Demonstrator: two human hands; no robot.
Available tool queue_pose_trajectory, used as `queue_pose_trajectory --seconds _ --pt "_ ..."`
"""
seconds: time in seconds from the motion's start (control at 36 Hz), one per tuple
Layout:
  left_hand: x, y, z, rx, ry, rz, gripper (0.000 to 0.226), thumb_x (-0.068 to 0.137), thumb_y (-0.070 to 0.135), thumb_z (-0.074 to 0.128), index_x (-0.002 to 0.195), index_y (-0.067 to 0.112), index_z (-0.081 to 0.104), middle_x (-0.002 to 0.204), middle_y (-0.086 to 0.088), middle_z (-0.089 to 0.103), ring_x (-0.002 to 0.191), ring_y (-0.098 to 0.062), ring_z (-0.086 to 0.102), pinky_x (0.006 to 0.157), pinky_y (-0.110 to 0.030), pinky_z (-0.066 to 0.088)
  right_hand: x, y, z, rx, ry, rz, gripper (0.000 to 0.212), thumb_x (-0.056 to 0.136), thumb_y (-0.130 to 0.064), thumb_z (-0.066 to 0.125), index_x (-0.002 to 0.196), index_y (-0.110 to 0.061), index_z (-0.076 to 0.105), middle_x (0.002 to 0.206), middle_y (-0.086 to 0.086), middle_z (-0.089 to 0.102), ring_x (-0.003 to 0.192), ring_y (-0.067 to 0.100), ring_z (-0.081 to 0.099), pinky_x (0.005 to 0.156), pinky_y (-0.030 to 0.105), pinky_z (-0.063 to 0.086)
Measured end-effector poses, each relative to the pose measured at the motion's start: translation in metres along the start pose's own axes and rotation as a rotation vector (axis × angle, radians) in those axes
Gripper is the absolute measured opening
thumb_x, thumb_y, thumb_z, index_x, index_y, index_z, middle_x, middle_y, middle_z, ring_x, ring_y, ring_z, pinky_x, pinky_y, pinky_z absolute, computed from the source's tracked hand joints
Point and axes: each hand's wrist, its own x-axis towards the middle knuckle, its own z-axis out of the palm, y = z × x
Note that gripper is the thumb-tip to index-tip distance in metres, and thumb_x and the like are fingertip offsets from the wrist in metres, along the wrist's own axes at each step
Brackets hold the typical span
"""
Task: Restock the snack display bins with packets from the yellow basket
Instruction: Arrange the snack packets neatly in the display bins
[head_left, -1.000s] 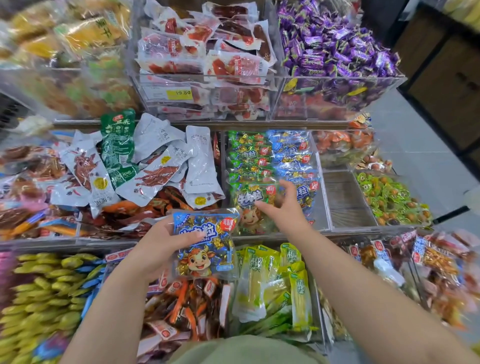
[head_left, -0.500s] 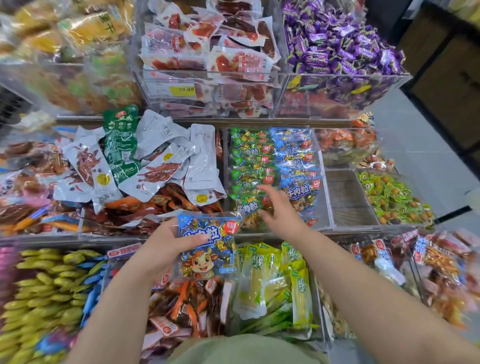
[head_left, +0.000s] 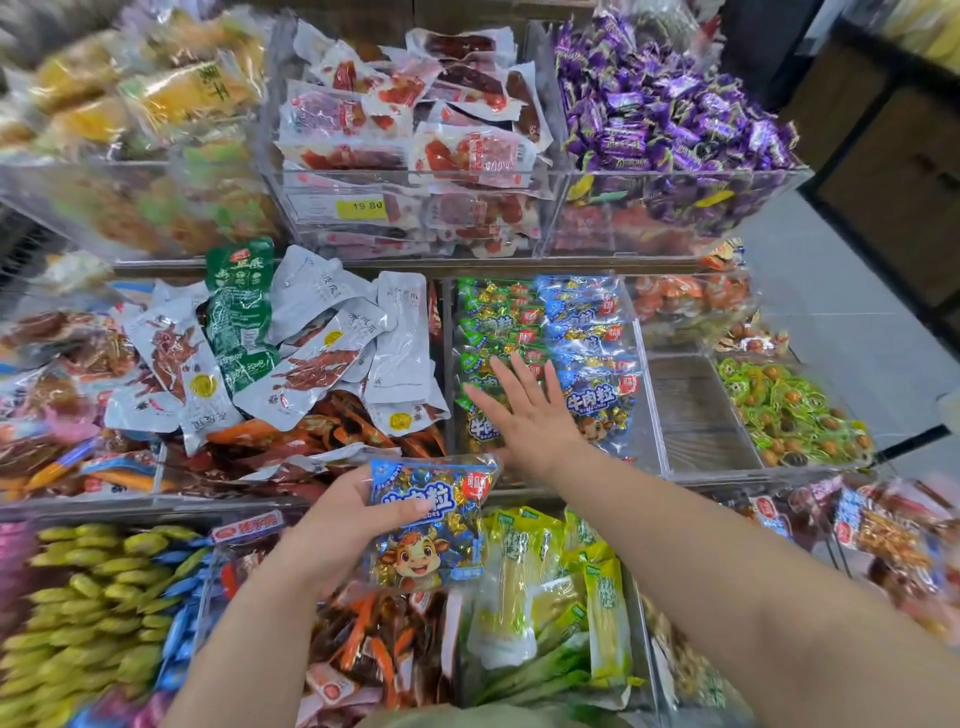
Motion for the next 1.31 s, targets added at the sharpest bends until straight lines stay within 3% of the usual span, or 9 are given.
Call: queue_pose_trajectory --seconds 0.25,0.53,0.64,0.69,0.81,0.92,1.06,1.17,1.31 --pt "0.0 0.0 -0.002 0.01 0.034 -0.028 0.061 0.057 0.026 0.08 0.111 0.007 0.06 0.101 -0.014 0.074 0.094 -0.031 0.071 0.083 -0.044 0.054 0.004 -0.001 0.006 -0.016 0.003 0.02 0.103 0.082 -0.074 0.036 0.124 -0.035 -0.049 0.145 0.01 -0.043 0.12 0.029 -0.055 0.093 0.056 -0.037" --pt "-0.01 0.004 0.002 0.071 0.0 -0.014 0.038 0.076 0.021 0.071 0.109 0.006 0.061 0.104 -0.013 0.073 0.081 -0.022 0.073 0.047 -0.019 0.053 0.009 0.0 0.005 -0.021 -0.041 0.04 0.105 0.08 -0.074 0.041 0.13 -0.032 -0.041 0.133 0.008 -0.055 0.117 0.029 -0.055 0.094 0.062 -0.03" --pt "-0.013 0.004 0.002 0.029 0.003 0.003 0.038 0.082 0.026 0.065 0.114 0.005 0.062 0.11 -0.013 0.072 0.105 -0.028 0.068 0.088 -0.041 0.054 0.003 0.0 -0.003 0.056 -0.069 0.006 0.104 0.079 -0.073 0.043 0.14 -0.032 -0.031 0.141 0.005 -0.046 0.121 0.028 -0.05 0.095 0.061 -0.029" --pt "-0.015 0.004 0.005 0.044 0.003 0.014 0.039 0.08 0.03 0.064 0.111 0.006 0.062 0.096 -0.009 0.075 0.102 -0.025 0.069 0.089 -0.035 0.053 -0.006 0.001 -0.012 0.223 -0.033 -0.007 0.101 0.083 -0.065 0.048 0.145 -0.03 -0.024 0.141 0.002 -0.045 0.126 0.027 -0.046 0.103 0.062 -0.024" --pt "-0.014 0.004 0.014 0.005 0.05 0.021 0.041 0.073 0.035 0.067 0.108 0.014 0.065 0.102 -0.001 0.075 0.096 -0.013 0.07 0.087 -0.035 0.051 -0.035 0.004 -0.043 0.889 0.311 0.147 0.074 0.091 -0.048 0.052 0.15 -0.024 0.014 0.154 -0.008 0.0 0.141 0.011 -0.002 0.116 0.037 0.0" --pt "-0.01 0.01 0.029 0.017 0.043 0.029 0.02 0.09 0.026 0.06 0.107 0.016 0.065 0.093 0.005 0.076 0.077 -0.003 0.071 0.066 -0.022 0.055 -0.073 0.01 -0.07 1.342 0.285 0.125 0.028 0.089 -0.036 0.061 0.117 -0.038 0.055 0.118 -0.014 0.052 0.109 -0.002 0.051 0.102 0.031 0.042" --pt "0.005 0.022 0.06 0.171 -0.035 0.056 0.019 0.098 0.025 0.053 0.11 0.018 0.066 0.105 0.0 0.074 0.101 -0.016 0.068 0.094 -0.037 0.049 -0.106 0.015 -0.069 1.153 0.053 0.032 0.054 0.071 -0.033 0.081 0.118 -0.041 0.055 0.107 -0.016 0.059 0.099 -0.003 0.057 0.086 0.017 0.046" --pt "0.016 0.029 0.088 0.426 -0.082 0.121 0.011 0.095 0.035 0.057 0.102 0.035 0.066 0.103 0.009 0.073 0.099 -0.011 0.067 0.092 -0.035 0.051 -0.121 0.042 -0.066 0.995 0.028 0.086 0.027 0.072 -0.023 0.081 0.096 -0.023 0.068 0.078 -0.02 0.057 0.069 -0.016 0.053 0.064 0.004 0.038" --pt "0.041 0.039 0.1 0.598 0.197 0.383 0.02 0.093 0.026 0.059 0.113 0.028 0.06 0.112 0.008 0.064 0.108 -0.011 0.059 0.098 -0.027 0.044 -0.131 0.104 -0.073 0.954 0.223 0.302 0.027 0.076 -0.016 0.078 0.101 -0.015 0.068 0.091 -0.008 0.061 0.076 -0.003 0.054 0.067 0.0 0.036"
